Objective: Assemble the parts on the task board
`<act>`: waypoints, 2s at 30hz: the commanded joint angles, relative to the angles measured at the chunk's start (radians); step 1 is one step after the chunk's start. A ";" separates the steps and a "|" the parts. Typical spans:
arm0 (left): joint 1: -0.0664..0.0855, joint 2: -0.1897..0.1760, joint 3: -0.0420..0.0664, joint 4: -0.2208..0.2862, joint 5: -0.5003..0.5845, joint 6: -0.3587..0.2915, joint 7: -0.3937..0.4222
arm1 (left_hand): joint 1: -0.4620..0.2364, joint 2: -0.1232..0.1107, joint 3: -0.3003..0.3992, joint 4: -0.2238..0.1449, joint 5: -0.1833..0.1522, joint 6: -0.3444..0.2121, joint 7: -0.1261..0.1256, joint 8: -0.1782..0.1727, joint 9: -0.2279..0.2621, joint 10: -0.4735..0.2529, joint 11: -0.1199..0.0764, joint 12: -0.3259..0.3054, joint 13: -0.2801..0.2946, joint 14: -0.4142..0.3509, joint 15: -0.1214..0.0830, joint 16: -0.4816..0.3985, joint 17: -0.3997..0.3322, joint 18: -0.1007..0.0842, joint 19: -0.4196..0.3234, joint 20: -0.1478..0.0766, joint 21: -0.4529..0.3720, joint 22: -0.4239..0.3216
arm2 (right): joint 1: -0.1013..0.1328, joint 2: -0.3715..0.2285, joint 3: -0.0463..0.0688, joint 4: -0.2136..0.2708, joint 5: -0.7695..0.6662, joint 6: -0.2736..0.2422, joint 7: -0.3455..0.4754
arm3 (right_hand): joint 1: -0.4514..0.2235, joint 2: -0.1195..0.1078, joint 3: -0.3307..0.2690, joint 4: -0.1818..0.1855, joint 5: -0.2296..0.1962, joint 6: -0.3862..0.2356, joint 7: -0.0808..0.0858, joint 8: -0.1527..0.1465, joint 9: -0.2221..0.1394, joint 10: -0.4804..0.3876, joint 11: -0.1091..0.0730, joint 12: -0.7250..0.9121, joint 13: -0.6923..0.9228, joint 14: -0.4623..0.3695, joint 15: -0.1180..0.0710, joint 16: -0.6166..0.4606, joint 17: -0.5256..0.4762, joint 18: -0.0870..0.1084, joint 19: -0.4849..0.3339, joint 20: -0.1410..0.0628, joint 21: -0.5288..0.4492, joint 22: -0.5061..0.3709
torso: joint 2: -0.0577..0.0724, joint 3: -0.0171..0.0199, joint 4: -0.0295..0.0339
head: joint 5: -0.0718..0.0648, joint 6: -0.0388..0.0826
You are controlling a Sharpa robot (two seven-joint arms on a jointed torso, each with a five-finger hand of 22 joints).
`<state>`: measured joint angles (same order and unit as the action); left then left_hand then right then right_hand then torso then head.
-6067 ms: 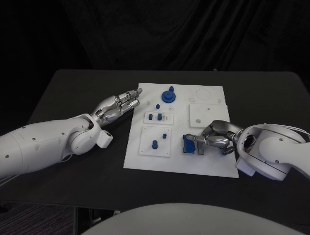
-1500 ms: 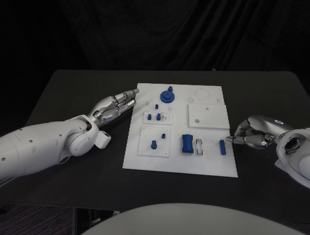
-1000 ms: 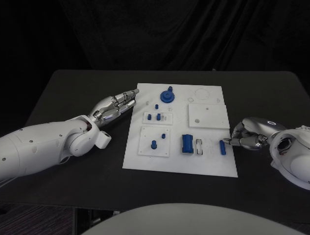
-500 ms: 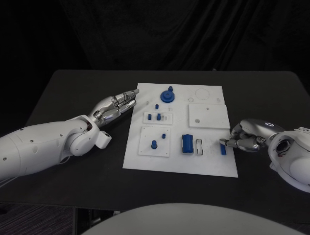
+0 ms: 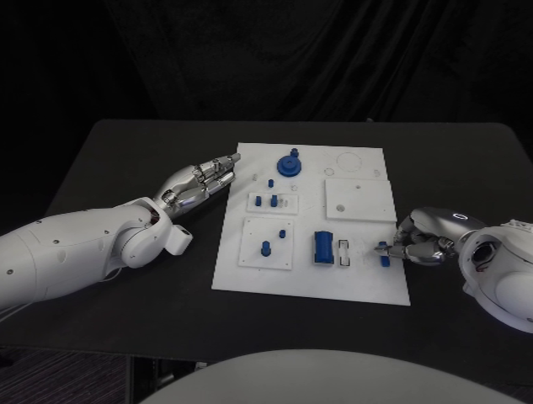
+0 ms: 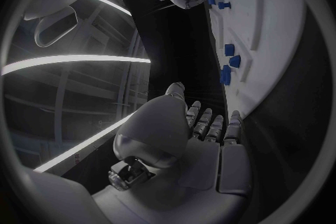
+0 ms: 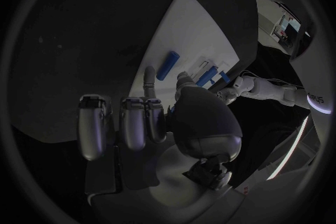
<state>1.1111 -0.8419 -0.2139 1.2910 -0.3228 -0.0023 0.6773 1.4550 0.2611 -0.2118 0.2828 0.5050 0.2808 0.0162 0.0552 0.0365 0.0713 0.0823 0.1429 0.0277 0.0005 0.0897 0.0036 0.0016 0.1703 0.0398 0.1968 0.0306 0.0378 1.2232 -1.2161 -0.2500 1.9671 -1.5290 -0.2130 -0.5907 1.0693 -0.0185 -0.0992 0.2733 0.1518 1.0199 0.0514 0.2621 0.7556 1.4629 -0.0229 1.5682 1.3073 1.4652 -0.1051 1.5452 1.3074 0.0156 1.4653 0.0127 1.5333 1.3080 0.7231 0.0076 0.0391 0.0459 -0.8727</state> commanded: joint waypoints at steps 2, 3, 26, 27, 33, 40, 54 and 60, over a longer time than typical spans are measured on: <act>-0.002 -0.001 0.001 0.002 0.000 0.015 0.066 | 0.010 0.004 0.001 0.006 0.006 -0.006 -0.002 0.001 -0.001 -0.001 0.006 0.004 0.001 0.000 0.007 -0.004 -0.002 0.007 0.002 0.006 0.004 -0.001 | -0.005 0.008 0.000 0.000 -0.008 0.024 -0.039 | 0.037 0.000 0.013 -0.014 -0.004 0.006 0.001 -0.008 -0.010 0.108 0.007 0.003 0.264 0.096 0.009 0.006 0.216 -0.007 0.088 0.005 0.005 0.251 | 0.000 -0.0004 0.0001 | -0.002 0.000; -0.002 -0.001 0.001 0.002 0.000 0.015 0.066 | 0.010 0.004 0.001 0.006 0.006 -0.006 -0.002 0.001 -0.001 -0.001 0.006 0.004 0.001 0.000 0.007 -0.004 -0.002 0.007 0.002 0.006 0.004 -0.001 | -0.006 0.011 0.000 -0.001 -0.008 0.025 -0.040 | 0.041 0.000 0.014 -0.016 -0.004 0.007 0.001 -0.009 -0.011 0.108 0.007 0.003 0.264 0.096 0.009 0.007 0.217 -0.007 0.088 0.005 0.005 0.251 | 0.000 -0.0006 -0.0002 | -0.001 0.000; -0.003 0.003 0.001 -0.001 0.000 0.030 0.057 | 0.012 0.008 0.003 0.007 0.004 0.033 0.056 0.012 0.004 0.000 -0.001 0.015 0.002 0.000 0.006 -0.004 -0.002 0.009 0.002 0.010 0.005 -0.002 | -0.027 0.038 0.000 -0.024 -0.008 0.036 -0.053 | 0.243 0.067 0.155 -0.197 0.001 -0.004 0.009 -0.071 -0.095 0.108 0.013 0.003 0.264 0.097 0.013 0.009 0.221 -0.007 0.089 0.008 0.006 0.251 | 0.000 -0.0008 0.0005 | 0.001 0.000; -0.003 0.003 0.001 -0.001 0.000 0.030 0.057 | 0.012 0.008 0.003 0.007 0.004 0.033 0.057 0.013 0.004 0.001 0.000 0.018 0.002 0.000 0.005 -0.004 -0.002 0.009 0.002 0.010 0.005 -0.001 | -0.027 0.038 0.000 -0.024 -0.008 0.035 -0.053 | 0.243 0.071 0.164 -0.199 0.001 -0.004 0.009 -0.073 -0.099 0.108 0.013 0.003 0.264 0.097 0.014 0.009 0.222 -0.007 0.089 0.008 0.006 0.251 | -0.001 -0.0007 0.0004 | 0.002 0.000; -0.004 0.004 0.001 -0.003 0.000 0.031 0.058 | 0.011 0.008 0.002 0.006 0.005 0.027 0.044 0.010 0.003 0.005 0.013 0.023 0.003 0.000 0.009 -0.004 -0.002 0.009 0.002 0.011 0.006 -0.002 | -0.027 0.036 0.000 -0.021 0.005 0.018 -0.047 | 0.233 0.071 0.216 -0.224 0.001 0.001 0.009 -0.084 -0.122 0.108 0.014 0.003 0.264 0.097 0.015 0.010 0.222 -0.007 0.089 0.009 0.006 0.251 | 0.000 -0.0005 0.0006 | 0.006 0.000; -0.005 0.003 0.001 -0.003 0.000 0.032 0.059 | 0.011 0.008 0.002 0.006 0.005 0.021 0.036 0.008 0.002 0.005 0.017 0.024 0.003 0.000 0.010 -0.004 -0.002 0.008 0.002 0.012 0.006 -0.002 | -0.027 0.029 0.001 -0.009 0.064 0.006 -0.034 | 0.207 0.059 0.256 -0.239 0.000 0.013 0.009 -0.086 -0.137 0.108 0.014 0.003 0.264 0.099 0.015 0.013 0.229 -0.010 0.094 0.010 0.017 0.255 | 0.000 -0.0004 0.0003 | 0.006 0.000; -0.007 0.001 0.001 -0.003 0.000 0.022 0.066 | 0.010 0.007 0.001 0.006 0.005 0.010 0.016 0.005 0.000 0.003 0.022 0.025 0.002 0.000 0.012 -0.004 -0.002 0.007 0.003 0.012 0.007 -0.002 | 0.005 -0.012 0.002 0.040 0.481 0.008 0.007 | 0.139 0.041 0.305 -0.246 -0.002 0.024 0.007 -0.089 -0.157 0.108 0.012 0.003 0.264 0.098 0.014 0.012 0.226 -0.013 0.100 0.009 0.027 0.259 | -0.001 0.0003 -0.0013 | 0.006 0.000; -0.007 0.003 0.001 -0.003 0.000 0.020 0.068 | 0.010 0.007 0.000 0.006 0.005 0.004 0.011 0.003 0.000 0.003 0.012 0.026 0.002 0.000 0.013 -0.004 -0.002 0.007 0.003 0.012 0.007 -0.002 | 0.015 -0.004 0.002 0.040 0.569 0.011 0.021 | 0.120 0.037 0.309 -0.243 -0.003 0.025 0.008 -0.090 -0.161 0.108 0.013 0.003 0.264 0.098 0.015 0.012 0.225 -0.012 0.099 0.009 0.026 0.258 | -0.002 -0.0013 -0.0005 | 0.006 0.000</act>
<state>1.1057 -0.8403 -0.2139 1.2870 -0.3227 0.0139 0.6776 1.4591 0.2651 -0.2091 0.2856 0.5088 0.2838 0.0339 0.0619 0.0376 0.0751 0.1002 0.1656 0.0294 0.0005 0.0967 0.0036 0.0016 0.1703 0.0436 0.2006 0.0346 0.0371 1.2365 -1.2218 -0.2479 2.0061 -1.0707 -0.2148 -0.5815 1.1971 0.0157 0.2072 0.0276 0.1503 1.0395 0.0601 0.1663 0.5942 1.4645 -0.0173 1.5682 1.3076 1.4634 -0.0925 1.5535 1.3074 0.0157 1.4688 0.0163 1.5576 1.3075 0.7221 0.0076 0.0382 0.0513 -0.8727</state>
